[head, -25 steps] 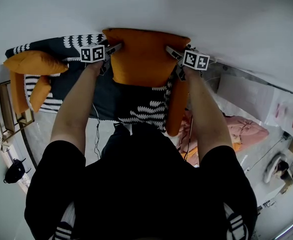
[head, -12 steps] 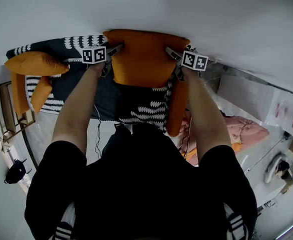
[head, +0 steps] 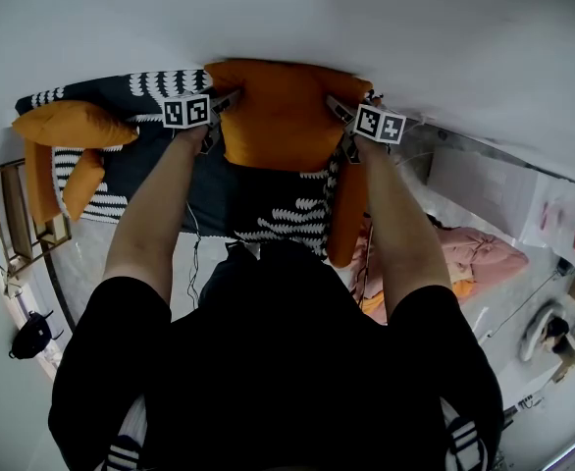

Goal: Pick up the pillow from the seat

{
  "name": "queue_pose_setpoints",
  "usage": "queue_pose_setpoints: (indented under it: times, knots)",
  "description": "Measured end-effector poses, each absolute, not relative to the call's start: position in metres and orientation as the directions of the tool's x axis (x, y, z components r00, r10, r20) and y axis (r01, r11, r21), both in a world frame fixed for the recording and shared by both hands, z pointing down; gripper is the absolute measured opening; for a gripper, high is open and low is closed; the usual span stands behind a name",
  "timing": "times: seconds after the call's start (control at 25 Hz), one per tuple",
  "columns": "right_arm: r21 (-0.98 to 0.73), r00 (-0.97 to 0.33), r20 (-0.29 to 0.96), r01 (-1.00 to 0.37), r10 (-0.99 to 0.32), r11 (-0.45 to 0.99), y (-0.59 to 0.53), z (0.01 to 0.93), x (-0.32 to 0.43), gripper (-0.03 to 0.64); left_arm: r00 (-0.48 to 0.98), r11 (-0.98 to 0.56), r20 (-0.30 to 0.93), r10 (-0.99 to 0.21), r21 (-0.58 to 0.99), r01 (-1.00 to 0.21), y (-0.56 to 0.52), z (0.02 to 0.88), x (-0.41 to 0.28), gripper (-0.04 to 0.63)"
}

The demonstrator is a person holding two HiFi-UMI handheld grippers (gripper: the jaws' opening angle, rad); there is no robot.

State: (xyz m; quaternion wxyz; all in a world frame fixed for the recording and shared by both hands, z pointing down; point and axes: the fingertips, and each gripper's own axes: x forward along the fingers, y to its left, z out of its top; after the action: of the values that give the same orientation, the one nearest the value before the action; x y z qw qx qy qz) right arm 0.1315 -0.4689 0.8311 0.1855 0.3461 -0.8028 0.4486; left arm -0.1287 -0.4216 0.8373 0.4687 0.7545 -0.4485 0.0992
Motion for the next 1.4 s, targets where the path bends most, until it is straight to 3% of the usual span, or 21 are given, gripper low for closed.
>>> queue_pose_setpoints:
  times: [1.4]
  knots:
    - [-0.584, -0.700, 0.620, -0.714, -0.355, 0.386, -0.403, 0.800, 0.144, 0.239, 0.574, -0.195, 0.584, -0.575, 0.583, -0.789, -0.350, 0.807, -0.121, 0.190]
